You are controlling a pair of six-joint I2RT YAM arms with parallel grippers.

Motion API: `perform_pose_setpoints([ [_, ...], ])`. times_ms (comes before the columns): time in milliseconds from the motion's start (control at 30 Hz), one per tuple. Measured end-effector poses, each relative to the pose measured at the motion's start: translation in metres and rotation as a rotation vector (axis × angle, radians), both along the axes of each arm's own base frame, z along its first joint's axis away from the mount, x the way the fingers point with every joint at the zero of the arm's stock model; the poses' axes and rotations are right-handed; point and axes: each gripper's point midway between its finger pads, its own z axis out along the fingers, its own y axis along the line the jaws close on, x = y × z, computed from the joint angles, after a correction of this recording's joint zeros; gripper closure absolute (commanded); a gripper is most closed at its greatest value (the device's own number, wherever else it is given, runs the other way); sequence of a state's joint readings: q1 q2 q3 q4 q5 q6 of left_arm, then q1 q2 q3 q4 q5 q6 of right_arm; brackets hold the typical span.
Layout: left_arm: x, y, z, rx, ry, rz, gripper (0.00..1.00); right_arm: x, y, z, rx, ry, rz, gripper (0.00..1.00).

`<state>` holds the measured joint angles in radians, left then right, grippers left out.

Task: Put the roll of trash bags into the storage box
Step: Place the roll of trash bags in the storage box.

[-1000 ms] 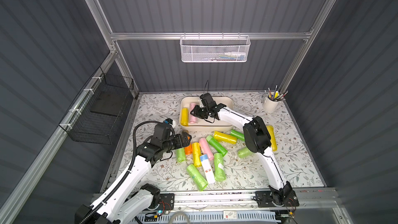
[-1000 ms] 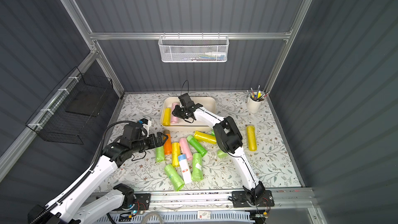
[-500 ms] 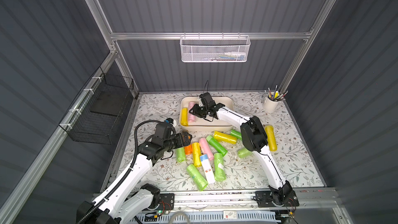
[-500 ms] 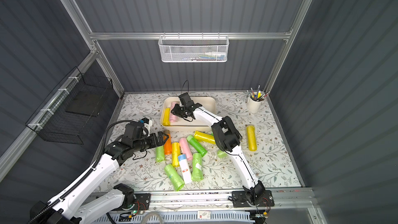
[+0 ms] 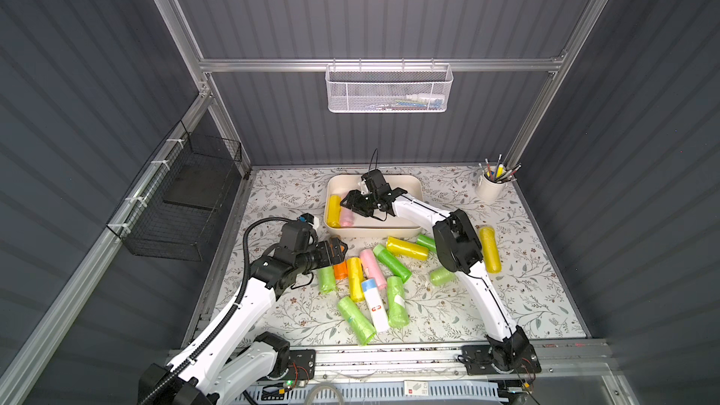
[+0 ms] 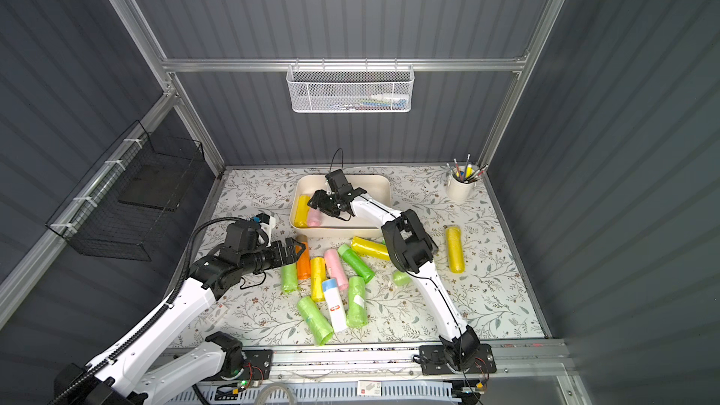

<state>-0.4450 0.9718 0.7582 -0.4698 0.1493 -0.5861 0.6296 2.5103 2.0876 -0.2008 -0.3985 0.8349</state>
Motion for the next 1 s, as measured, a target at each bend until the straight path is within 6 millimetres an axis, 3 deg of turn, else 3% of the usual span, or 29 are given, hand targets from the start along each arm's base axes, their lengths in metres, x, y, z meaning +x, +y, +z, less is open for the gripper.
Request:
perform_pose_setpoints([
  [300, -0.001, 0.001, 0.005, -0.007, -0.016, 0.001, 0.00, -0.006, -0.020, 0.015, -0.014, -0.012, -0.019, 0.17],
  [633, -0.007, 0.009, 0.010, 0.008, -0.033, 0.023, 0.00, -0.012, -0.047, 0.086, -0.033, -0.148, -0.092, 0.01],
  [1000, -0.011, 0.026, 0.021, 0.068, -0.036, 0.080, 0.00, -0.048, -0.104, 0.163, -0.081, -0.307, -0.196, 0.01],
])
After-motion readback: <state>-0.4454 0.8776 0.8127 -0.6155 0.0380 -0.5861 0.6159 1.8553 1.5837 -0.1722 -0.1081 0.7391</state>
